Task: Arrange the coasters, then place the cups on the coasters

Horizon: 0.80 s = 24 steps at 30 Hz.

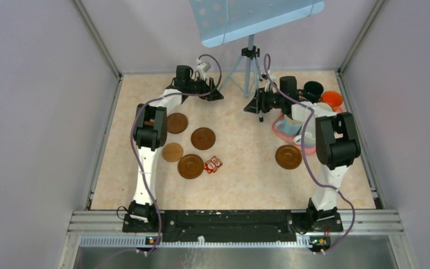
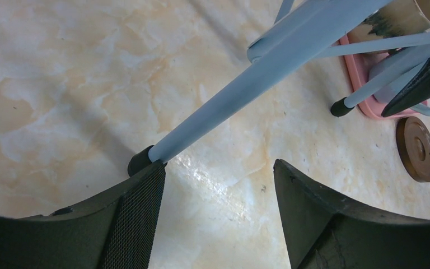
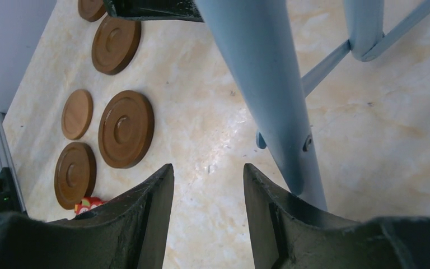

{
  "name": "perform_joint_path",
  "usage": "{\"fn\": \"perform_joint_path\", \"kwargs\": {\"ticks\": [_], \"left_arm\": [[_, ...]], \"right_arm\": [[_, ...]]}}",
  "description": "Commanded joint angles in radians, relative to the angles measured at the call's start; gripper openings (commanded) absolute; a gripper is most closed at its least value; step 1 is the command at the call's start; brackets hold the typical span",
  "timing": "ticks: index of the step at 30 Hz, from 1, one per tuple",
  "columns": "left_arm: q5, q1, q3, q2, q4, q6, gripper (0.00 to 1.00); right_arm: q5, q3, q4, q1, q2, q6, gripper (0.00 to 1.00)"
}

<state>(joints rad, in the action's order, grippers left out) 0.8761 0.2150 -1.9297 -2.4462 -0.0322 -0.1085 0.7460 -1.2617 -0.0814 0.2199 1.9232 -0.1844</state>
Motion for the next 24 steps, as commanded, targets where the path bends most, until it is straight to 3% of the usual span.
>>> {"fn": "perform_joint_path", "kwargs": {"ticks": [1, 16, 24], "left_arm": [[-0.006, 0.004, -0.073, -0.041, 0.054, -0.021, 0.77], [-0.024, 0.004, -0.179, -0.112, 0.062, -0.032, 0.8], [0.042, 0.006, 0.04, 0.106, 0.066, -0.01, 0.81]], "right_arm": [[-0.026, -0.084, -0.028, -0.03, 0.048, 0.036, 0.49], [-0.025, -0.162, -0.01, -0.037, 0.111, 0.065, 0.49], [0.031, -0.103, 0.002, -0.026, -0.055, 0.075, 0.56]]}}
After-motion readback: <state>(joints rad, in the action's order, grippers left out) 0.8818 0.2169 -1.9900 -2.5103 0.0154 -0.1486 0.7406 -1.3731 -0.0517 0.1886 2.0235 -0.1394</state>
